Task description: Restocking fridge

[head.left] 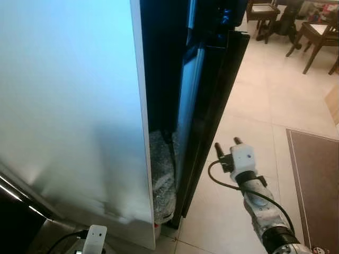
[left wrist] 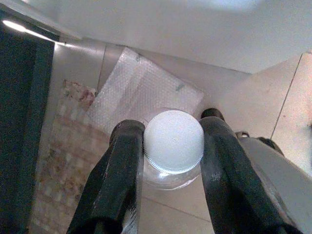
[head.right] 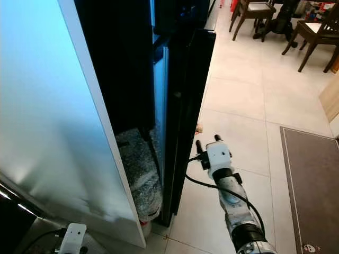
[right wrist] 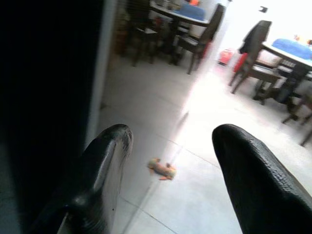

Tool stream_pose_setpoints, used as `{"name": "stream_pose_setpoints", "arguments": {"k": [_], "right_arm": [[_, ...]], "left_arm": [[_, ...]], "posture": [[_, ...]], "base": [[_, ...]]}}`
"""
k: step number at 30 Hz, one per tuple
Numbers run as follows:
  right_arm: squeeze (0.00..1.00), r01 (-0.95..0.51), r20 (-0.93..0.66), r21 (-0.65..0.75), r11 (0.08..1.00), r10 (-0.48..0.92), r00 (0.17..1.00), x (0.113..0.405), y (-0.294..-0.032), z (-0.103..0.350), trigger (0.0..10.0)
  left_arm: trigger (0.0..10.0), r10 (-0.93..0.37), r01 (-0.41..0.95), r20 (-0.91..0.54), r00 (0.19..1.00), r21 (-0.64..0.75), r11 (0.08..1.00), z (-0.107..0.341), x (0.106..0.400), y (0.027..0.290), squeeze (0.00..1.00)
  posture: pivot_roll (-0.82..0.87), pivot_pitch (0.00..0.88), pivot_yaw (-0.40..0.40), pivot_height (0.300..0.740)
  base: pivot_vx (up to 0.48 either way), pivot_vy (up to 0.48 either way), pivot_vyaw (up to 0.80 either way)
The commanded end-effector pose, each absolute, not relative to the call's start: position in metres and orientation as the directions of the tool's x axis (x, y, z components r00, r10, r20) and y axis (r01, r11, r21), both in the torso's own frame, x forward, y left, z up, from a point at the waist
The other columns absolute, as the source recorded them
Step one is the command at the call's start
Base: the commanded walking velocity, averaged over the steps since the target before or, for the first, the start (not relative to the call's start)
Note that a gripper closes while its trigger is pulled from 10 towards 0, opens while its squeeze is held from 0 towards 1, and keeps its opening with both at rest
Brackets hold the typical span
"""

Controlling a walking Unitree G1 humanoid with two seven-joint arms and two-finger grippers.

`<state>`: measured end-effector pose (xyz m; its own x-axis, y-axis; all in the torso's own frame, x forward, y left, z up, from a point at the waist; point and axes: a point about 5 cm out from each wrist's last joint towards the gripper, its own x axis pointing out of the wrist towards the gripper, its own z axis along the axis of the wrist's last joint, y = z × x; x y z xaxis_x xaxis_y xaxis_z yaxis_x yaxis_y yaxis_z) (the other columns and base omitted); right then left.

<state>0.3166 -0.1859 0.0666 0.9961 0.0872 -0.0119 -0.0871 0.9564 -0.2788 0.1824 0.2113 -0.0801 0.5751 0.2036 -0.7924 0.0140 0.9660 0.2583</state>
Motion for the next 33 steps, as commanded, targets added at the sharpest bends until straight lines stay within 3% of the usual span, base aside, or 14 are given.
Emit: {"name": "stream_pose_setpoints", "arguments": {"k": [1,13,20,29,33], "right_arm": [[0.00,-0.038,-0.004,-0.290,0.956,0.038,0.999,0.318,-0.195,0.068,10.0],[0.00,0.117,0.016,-0.292,0.949,-0.117,0.993,0.318,-0.215,0.070,10.0],[0.00,0.073,0.005,-0.281,0.957,-0.075,0.997,0.305,-0.202,0.057,10.0],[0.00,-0.016,-0.017,-0.265,0.964,0.012,1.000,0.260,-0.185,0.033,10.0],[0.00,-0.053,-0.029,-0.246,0.968,0.047,0.998,0.258,-0.181,0.031,10.0]], "left_arm": [[10.0,0.213,0.015,-0.792,0.571,0.270,0.963,-0.081,0.181,0.211,0.00],[10.0,0.212,0.014,-0.793,0.572,0.267,0.964,-0.081,0.181,0.212,0.00],[10.0,0.208,0.014,-0.786,0.582,0.266,0.964,-0.080,0.184,0.209,0.00],[10.0,0.211,0.017,-0.788,0.579,0.270,0.963,-0.080,0.182,0.211,0.00],[10.0,0.211,0.017,-0.787,0.580,0.271,0.962,-0.079,0.183,0.211,0.00]], "posture": [[-0.15,0.038,-0.019,0.740],[-0.15,0.035,-0.020,0.740],[-0.15,0.034,-0.025,0.740],[-0.16,0.033,-0.025,0.740],[-0.16,0.031,-0.022,0.740]], "base": [[0.000,0.000,0.00],[0.000,0.000,0.00],[0.000,0.000,0.00],[0.000,0.000,0.00],[0.000,0.000,0.00]]}}
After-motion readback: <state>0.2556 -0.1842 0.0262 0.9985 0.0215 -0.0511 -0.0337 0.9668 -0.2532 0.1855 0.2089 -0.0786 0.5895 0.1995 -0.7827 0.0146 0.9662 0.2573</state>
